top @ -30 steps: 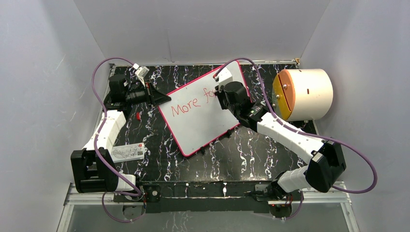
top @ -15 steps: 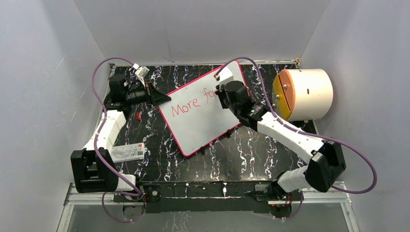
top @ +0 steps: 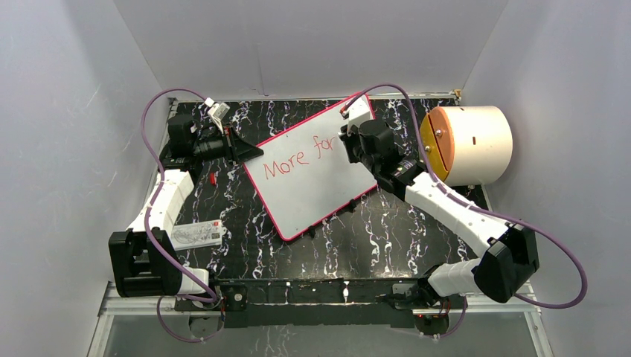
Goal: Write a sentence on the whiteboard
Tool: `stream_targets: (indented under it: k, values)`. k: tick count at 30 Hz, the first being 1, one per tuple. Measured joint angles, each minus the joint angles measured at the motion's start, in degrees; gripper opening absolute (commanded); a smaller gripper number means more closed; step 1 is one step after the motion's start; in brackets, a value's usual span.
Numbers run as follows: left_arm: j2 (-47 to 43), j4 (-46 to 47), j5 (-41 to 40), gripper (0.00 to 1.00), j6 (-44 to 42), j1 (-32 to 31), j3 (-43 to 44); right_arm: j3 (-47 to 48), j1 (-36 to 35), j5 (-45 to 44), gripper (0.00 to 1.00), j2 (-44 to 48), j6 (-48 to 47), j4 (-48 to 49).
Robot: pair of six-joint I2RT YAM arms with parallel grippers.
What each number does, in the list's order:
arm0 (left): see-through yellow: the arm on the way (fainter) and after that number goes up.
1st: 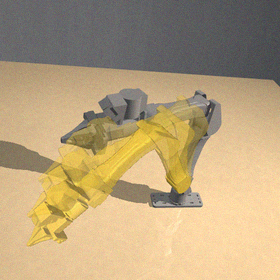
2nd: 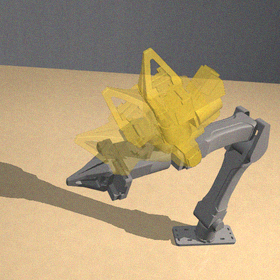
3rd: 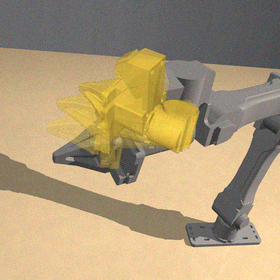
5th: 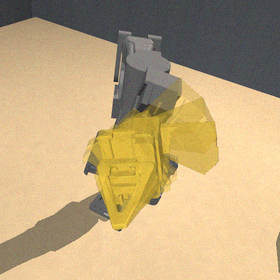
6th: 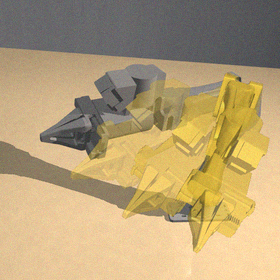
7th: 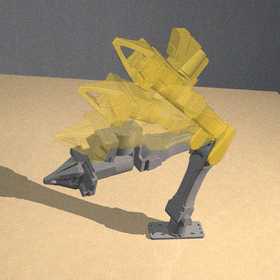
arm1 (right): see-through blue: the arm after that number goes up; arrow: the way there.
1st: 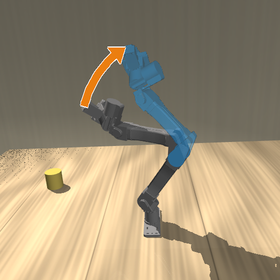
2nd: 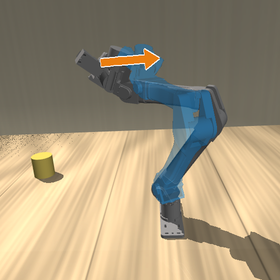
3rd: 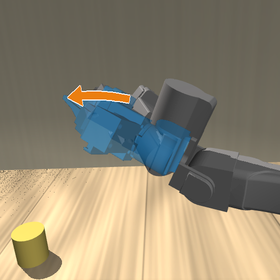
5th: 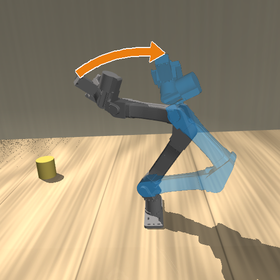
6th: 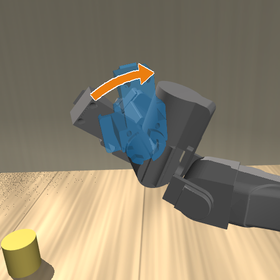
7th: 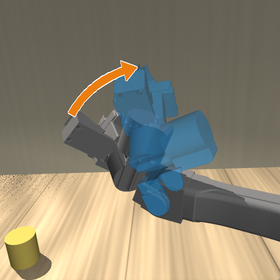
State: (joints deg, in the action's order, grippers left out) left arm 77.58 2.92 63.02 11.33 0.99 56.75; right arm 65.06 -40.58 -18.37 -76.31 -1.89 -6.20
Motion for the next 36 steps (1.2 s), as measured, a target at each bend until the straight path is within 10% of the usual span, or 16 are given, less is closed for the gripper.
stream_targets:
  k: [36]
  values:
    - [0.02,-0.02,-0.07,0.00,-0.33,0.00,0.00,-0.09,0.61,3.39,0.00,-2.21,-1.33,0.13]
